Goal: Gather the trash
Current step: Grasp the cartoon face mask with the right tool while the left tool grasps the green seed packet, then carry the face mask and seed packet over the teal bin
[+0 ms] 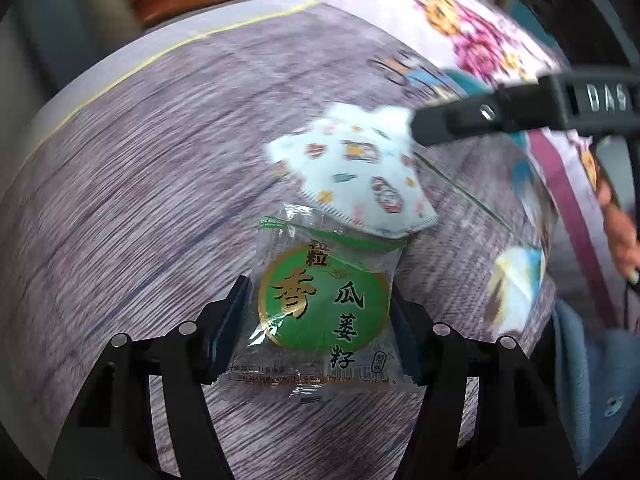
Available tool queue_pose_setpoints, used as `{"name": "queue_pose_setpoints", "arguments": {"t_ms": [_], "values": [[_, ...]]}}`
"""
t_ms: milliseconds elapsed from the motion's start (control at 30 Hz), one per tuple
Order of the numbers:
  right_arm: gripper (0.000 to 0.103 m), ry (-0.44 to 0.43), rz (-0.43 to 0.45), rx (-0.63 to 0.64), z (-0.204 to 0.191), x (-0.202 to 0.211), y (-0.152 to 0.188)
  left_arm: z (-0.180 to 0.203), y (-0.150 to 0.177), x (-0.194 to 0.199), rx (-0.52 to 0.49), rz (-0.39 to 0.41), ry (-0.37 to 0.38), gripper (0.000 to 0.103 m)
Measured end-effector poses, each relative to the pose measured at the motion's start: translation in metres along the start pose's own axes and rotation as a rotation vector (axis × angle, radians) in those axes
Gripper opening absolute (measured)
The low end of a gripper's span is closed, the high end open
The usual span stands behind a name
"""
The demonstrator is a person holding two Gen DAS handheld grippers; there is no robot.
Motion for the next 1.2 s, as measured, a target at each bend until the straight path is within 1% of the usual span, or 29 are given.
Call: {"name": "queue_pose_setpoints", "arguments": {"t_ms": [67, 133, 167, 267, 300, 400, 500, 567, 633, 667, 700, 767, 800, 833, 867, 933, 1000, 1067, 1200], "values": [[0.06, 0.017, 0.003, 0.028, -0.006, -0.008, -0.001, -0.018, 0.008, 0.009, 0.07, 0.018, 0.001, 0.066], [0.069, 0.037, 0.006, 0.06, -0.014, -0.015, -0.002, -0.039, 0.019, 0.019, 0.15, 0.035, 0.014, 0.066], [0.071, 0.045, 0.007, 0.072, -0.018, -0.019, -0.002, -0.047, 0.023, 0.023, 0.174, 0.043, 0.013, 0.066], [0.072, 0.073, -0.014, 0.13, -0.037, -0.035, -0.003, -0.071, 0.036, 0.036, 0.26, 0.076, -0.036, 0.066], [0.074, 0.078, -0.016, 0.139, -0.036, -0.034, -0.006, -0.078, 0.04, 0.039, 0.294, 0.084, -0.049, 0.066], [0.075, 0.132, -0.03, 0.199, -0.051, -0.048, -0.006, -0.096, 0.044, 0.047, 0.377, 0.113, -0.055, 0.066], [0.077, 0.169, -0.057, 0.242, -0.066, -0.059, 0.002, -0.108, 0.048, 0.05, 0.418, 0.125, -0.05, 0.066], [0.077, 0.19, -0.05, 0.272, -0.069, -0.063, 0.003, -0.112, 0.048, 0.049, 0.431, 0.124, -0.043, 0.066], [0.076, 0.238, -0.036, 0.319, -0.074, -0.066, 0.01, -0.113, 0.048, 0.047, 0.44, 0.124, -0.036, 0.066], [0.075, 0.249, -0.032, 0.328, -0.072, -0.067, 0.013, -0.113, 0.047, 0.045, 0.445, 0.124, -0.03, 0.066], [0.071, 0.27, -0.026, 0.347, -0.075, -0.068, 0.016, -0.113, 0.046, 0.045, 0.452, 0.124, -0.023, 0.066], [0.065, 0.254, -0.018, 0.371, -0.083, -0.065, 0.022, -0.111, 0.043, 0.043, 0.459, 0.128, -0.018, 0.066], [0.054, 0.239, -0.023, 0.375, -0.085, -0.064, 0.023, -0.11, 0.042, 0.042, 0.46, 0.129, -0.015, 0.066], [0.048, 0.229, -0.027, 0.376, -0.082, -0.062, 0.024, -0.108, 0.04, 0.042, 0.458, 0.127, -0.013, 0.066], [0.035, 0.206, -0.035, 0.375, -0.082, -0.06, 0.025, -0.106, 0.038, 0.041, 0.454, 0.126, -0.012, 0.066], [0.017, 0.174, -0.043, 0.359, -0.08, -0.055, 0.026, -0.099, 0.033, 0.04, 0.442, 0.126, -0.017, 0.066], [0.01, 0.134, -0.044, 0.321, -0.076, -0.049, 0.024, -0.09, 0.026, 0.04, 0.427, 0.129, -0.012, 0.066], [0.009, 0.101, -0.026, 0.268, -0.064, -0.034, 0.017, -0.082, 0.018, 0.04, 0.405, 0.132, -0.018, 0.066], [0.009, 0.086, 0.032, 0.191, -0.036, -0.003, 0.005, -0.055, -0.006, 0.037, 0.345, 0.137, -0.019, 0.066]]}}
Point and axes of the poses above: each gripper's, at about its wrist camera, not at the fingertips, and x roughly against the way its jaws point, z to its right, y to its underside, the point moved 1 cm from there along -x, roughly the way its jaws point, and after that the axes turned 3 degrees about -x, right-handed, at the moved point
